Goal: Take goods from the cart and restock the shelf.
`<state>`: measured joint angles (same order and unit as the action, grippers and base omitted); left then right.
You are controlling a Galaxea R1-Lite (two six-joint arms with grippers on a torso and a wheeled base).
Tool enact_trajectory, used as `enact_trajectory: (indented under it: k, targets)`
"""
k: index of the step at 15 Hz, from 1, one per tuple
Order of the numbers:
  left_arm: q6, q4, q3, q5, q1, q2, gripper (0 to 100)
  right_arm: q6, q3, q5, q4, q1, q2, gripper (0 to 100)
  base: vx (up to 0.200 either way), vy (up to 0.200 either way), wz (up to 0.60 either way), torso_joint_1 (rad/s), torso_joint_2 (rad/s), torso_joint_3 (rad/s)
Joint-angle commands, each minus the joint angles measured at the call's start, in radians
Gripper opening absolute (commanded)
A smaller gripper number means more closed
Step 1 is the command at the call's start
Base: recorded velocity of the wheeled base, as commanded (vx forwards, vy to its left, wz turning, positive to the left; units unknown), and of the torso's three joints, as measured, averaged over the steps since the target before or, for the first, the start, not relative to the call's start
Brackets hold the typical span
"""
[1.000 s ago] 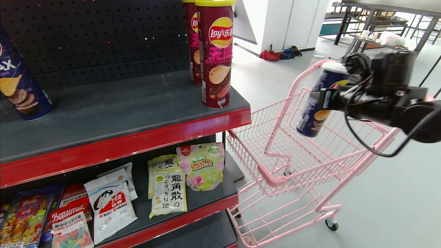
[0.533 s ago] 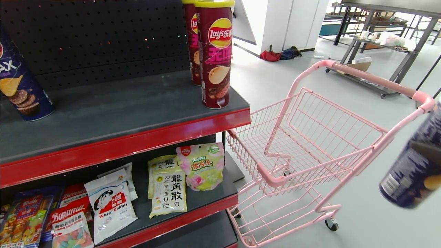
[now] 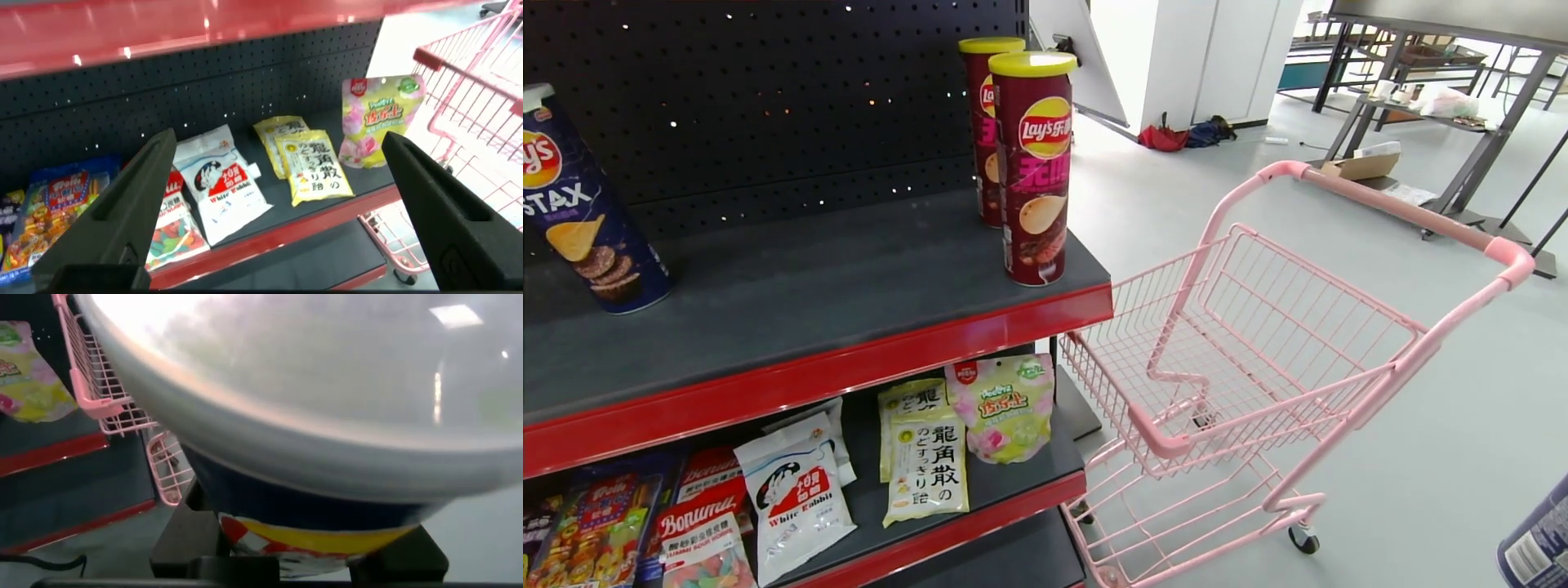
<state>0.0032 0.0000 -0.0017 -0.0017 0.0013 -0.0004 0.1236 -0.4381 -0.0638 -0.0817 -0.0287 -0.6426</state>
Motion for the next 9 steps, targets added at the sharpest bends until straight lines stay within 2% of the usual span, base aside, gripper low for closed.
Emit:
enact_trajectory:
  k: [1, 9]
  targets:
    - [0.000, 0.000, 0.000, 0.000, 0.000, 0.000, 100, 0.002, -0.002, -0.001, 0.000, 0.000, 0.003, 0, 0.000, 0.000, 0.00, 0.173, -0.53, -0.359]
    - [0.000, 0.000, 0.000, 0.000, 0.000, 0.000, 100, 0.021, -0.014, 0.006, 0.003, 0.001, -0.042, 0, 0.000, 0.000, 0.00, 0.211, -0.56, -0.356]
